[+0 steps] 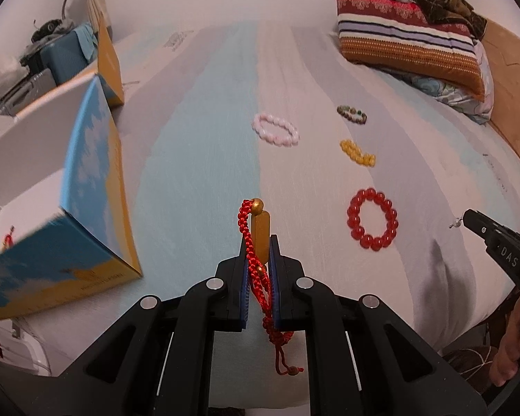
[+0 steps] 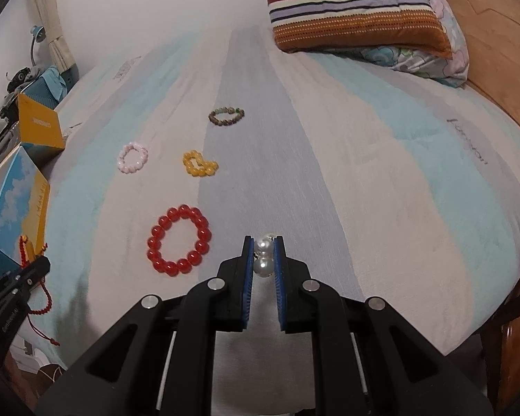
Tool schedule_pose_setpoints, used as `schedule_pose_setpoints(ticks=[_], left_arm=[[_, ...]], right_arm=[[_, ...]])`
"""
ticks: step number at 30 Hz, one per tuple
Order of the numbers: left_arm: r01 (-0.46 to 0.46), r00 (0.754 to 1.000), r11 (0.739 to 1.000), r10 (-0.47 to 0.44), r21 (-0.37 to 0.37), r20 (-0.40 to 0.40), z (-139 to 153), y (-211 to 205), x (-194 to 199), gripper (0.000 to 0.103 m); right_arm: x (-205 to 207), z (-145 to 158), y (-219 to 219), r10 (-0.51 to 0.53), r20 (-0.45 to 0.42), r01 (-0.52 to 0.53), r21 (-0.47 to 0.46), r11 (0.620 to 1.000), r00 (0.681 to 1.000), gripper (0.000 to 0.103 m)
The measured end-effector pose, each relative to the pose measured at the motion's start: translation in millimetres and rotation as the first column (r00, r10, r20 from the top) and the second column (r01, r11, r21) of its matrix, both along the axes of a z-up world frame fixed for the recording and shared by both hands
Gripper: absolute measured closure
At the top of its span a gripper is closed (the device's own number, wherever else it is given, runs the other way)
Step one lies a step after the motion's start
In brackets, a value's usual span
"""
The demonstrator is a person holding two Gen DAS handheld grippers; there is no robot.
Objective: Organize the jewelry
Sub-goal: 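Carry the red cord bracelet and pearl earring over the box with both tools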
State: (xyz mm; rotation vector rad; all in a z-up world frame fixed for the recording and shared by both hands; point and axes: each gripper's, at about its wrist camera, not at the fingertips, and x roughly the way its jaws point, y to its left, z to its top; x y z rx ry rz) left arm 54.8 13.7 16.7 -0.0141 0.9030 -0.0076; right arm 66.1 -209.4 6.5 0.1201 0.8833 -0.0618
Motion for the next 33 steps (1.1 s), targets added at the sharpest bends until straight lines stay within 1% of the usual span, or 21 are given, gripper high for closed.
schedule_pose_setpoints(ticks=[3,8,15,22,33], left_arm=[[0.004,1.0,1.0,-0.004,0.014,0.018,12.3,5.6,1.1,0.094],[-0.008,0.999,1.0,0.008,-0.004,0.031,33.3,24.3,5.2,0.094],[-0.036,0.998,0.999,0.036,-0.002,0.047,56.7,49.4,6.9,0.094],[-0.063,0.996,0.998,0.063,0.004,0.068,74.7,78.4,4.9,0.094],[-0.166,0.982,0.986,0.165,0.0,0.095,99.8,151.6,-4.4,0.094]], right_arm=[[0.8,8.0,6.0,0.008,0.01,-0.008,-0.004,1.0,1.0,0.093],[4.4,22.0,18.3,0.023,0.022,-0.023,-0.013,1.0,0.999,0.093],[11.4,45.7,47.6,0.066,0.041,-0.065,-0.018,0.998,0.997,0.093],[19.2,70.0,93.5,0.134,0.067,-0.133,-0.029,0.991,0.989,0.093],[35.2,98.3,176.7,0.249,0.097,-0.246,-0.041,0.968,0.964,0.093]])
